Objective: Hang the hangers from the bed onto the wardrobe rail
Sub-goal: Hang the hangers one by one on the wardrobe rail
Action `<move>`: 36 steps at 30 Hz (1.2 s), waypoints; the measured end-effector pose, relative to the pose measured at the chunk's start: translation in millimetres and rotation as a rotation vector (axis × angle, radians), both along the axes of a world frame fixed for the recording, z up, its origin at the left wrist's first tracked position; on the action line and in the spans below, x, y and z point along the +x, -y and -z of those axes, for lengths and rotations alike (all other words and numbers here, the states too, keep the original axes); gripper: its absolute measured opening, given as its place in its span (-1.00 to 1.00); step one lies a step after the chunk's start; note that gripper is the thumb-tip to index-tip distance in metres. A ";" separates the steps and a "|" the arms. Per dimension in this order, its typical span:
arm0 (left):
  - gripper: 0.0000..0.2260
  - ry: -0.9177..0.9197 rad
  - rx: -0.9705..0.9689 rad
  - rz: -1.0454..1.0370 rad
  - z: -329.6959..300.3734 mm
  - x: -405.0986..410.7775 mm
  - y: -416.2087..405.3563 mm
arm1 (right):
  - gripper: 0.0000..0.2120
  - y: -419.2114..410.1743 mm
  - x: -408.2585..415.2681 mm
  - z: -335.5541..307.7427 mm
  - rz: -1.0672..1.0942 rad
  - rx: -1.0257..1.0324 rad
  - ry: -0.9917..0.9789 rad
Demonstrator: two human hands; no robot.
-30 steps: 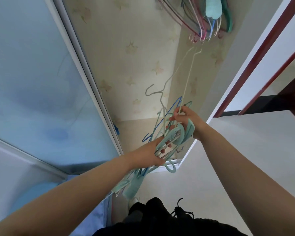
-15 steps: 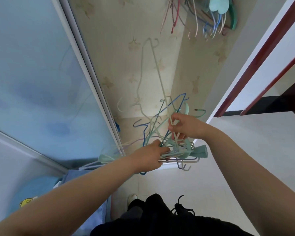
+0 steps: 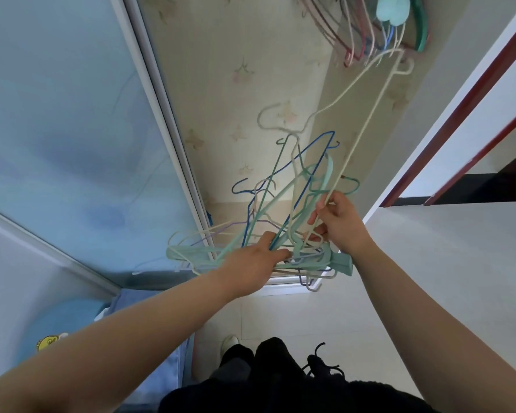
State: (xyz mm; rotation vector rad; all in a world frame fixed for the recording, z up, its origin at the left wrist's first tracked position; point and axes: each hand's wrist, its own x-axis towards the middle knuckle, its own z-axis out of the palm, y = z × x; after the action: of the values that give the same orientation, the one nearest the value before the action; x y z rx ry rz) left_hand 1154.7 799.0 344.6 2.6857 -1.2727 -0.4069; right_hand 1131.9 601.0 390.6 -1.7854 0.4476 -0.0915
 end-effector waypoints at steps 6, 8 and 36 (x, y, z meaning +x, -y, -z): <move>-0.71 0.053 -0.239 0.032 -2.5 2.1 -13.2 | -0.89 -3.9 -0.4 -4.3 0.133 0.199 -0.001; -0.73 0.066 -0.290 0.086 -0.8 3.4 -16.3 | -0.88 -2.9 -0.4 -4.7 0.148 0.233 -0.018; -0.58 -0.044 -0.026 0.092 14.7 0.9 -10.9 | -0.90 5.0 -15.3 5.3 -0.273 0.159 -0.028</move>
State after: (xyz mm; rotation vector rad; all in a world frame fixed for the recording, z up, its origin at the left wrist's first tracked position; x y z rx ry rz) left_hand 1155.6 809.8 329.9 2.5891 -1.3830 -0.4545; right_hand 1116.5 596.0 385.2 -1.6760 0.2210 0.1567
